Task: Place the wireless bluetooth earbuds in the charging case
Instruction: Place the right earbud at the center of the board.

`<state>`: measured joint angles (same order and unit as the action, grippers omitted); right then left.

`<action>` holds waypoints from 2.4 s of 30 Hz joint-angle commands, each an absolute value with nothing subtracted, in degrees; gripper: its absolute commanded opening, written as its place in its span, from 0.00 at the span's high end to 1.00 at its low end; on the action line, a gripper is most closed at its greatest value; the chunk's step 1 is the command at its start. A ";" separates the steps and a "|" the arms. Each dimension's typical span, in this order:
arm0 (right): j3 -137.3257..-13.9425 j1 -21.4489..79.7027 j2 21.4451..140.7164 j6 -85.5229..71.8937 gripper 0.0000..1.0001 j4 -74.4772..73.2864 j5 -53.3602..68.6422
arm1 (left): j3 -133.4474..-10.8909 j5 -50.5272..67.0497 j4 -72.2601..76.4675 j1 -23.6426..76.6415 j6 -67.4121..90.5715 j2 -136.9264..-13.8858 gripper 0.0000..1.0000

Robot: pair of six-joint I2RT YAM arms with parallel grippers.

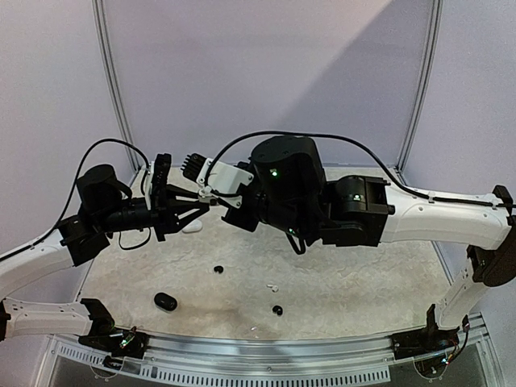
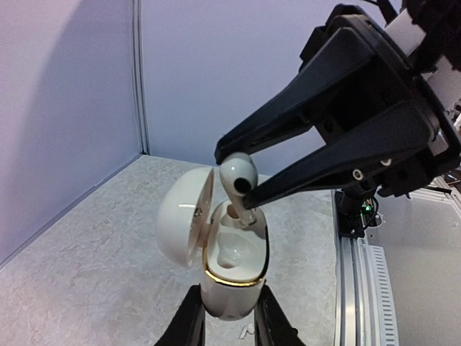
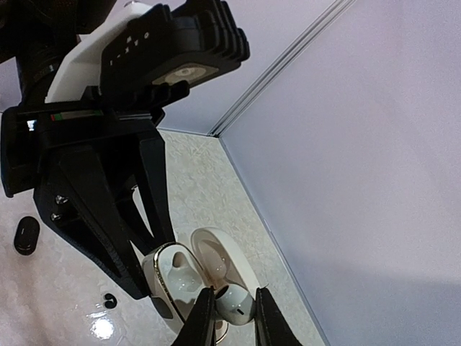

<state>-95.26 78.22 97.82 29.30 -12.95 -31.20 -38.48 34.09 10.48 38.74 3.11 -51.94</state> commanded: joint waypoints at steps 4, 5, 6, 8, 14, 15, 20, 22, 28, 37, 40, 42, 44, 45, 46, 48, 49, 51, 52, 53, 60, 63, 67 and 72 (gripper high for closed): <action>-94.31 78.58 97.52 30.20 1.00 -11.41 -35.35 | -39.20 33.75 12.01 39.38 2.95 -52.17 1.00; -94.22 78.49 97.53 30.22 1.00 -11.25 -35.51 | -39.19 33.75 11.92 39.38 2.91 -52.13 1.00; -94.20 78.56 97.49 30.23 1.00 -11.03 -35.50 | -39.20 33.75 11.95 39.40 2.91 -52.16 1.00; -94.22 78.57 97.65 30.40 1.00 -10.58 -35.58 | -39.11 33.84 11.87 39.38 2.65 -52.21 1.00; -94.31 78.53 98.32 30.98 1.00 -12.50 -35.18 | -39.20 33.59 12.03 39.42 2.67 -52.18 1.00; -94.23 78.56 98.35 30.88 1.00 -12.66 -35.04 | -39.20 33.55 12.04 39.38 2.67 -52.20 1.00; -94.20 78.56 98.85 31.65 1.00 -14.02 -35.56 | -39.29 33.63 12.17 39.42 2.83 -52.22 1.00; -94.33 78.55 99.07 32.24 1.00 -14.19 -35.20 | -39.37 33.66 12.33 39.38 2.88 -52.36 1.00; -94.66 78.56 100.08 33.88 1.00 -14.85 -35.82 | -39.37 33.76 12.40 39.40 2.73 -52.33 1.00; -95.34 78.62 100.55 34.80 0.96 -15.14 -35.62 | -39.25 33.84 12.54 39.20 2.54 -52.39 1.00; -95.88 78.66 100.47 34.89 0.96 -13.83 -34.66 | -39.05 33.84 12.64 39.20 2.17 -52.43 1.00; -96.52 78.58 100.46 34.51 0.96 -13.10 -34.01 | -38.98 33.84 12.66 39.20 1.76 -52.38 1.00; -96.85 78.60 100.24 34.08 0.96 -11.95 -34.07 | -38.89 33.75 12.61 39.20 1.23 -52.39 1.00; -96.79 78.62 100.01 33.94 0.96 -11.35 -34.10 | -38.85 33.64 12.65 39.16 1.09 -52.38 1.00; -96.70 78.58 99.58 33.72 0.96 -10.89 -34.10 | -38.78 33.57 12.67 39.12 1.01 -52.43 1.00; -96.47 78.59 98.82 33.01 0.96 -10.04 -34.10 | -38.72 33.48 12.72 39.11 1.01 -52.34 1.00; -96.21 78.63 98.16 32.62 0.96 -9.57 -34.10 | -38.63 33.44 12.66 39.11 1.09 -52.30 1.00; -95.38 78.57 97.04 31.31 0.96 -8.36 -33.88 | -38.54 33.15 12.74 39.11 1.22 -52.30 1.00; -94.73 78.62 96.44 30.83 0.96 -7.48 -33.92 | -38.50 33.02 12.74 39.11 1.23 -52.30 1.00; -94.00 78.58 95.38 30.14 0.96 -6.45 -34.10 | -38.45 32.90 12.74 39.05 1.35 -52.22 1.00; -91.53 74.07 89.95 15.00 0.94 -15.64 -37.95 | -38.23 31.70 12.61 39.02 1.88 -52.13 1.00; -91.19 68.78 89.14 -2.59 0.94 -31.33 -34.67 | -38.23 31.37 12.62 39.10 1.92 -52.14 1.00; -84.22 61.38 89.34 -20.41 0.93 -43.64 -25.29 | -38.32 31.59 12.68 39.11 1.99 -52.12 1.00; -70.17 57.49 89.81 -32.28 0.92 -44.09 -15.34 | -38.40 32.08 12.99 39.20 1.85 -52.12 1.00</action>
<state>-78.85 58.37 88.47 -16.64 -35.24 -25.61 -38.48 32.10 11.40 38.74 1.80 -52.16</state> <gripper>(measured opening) 0.152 0.217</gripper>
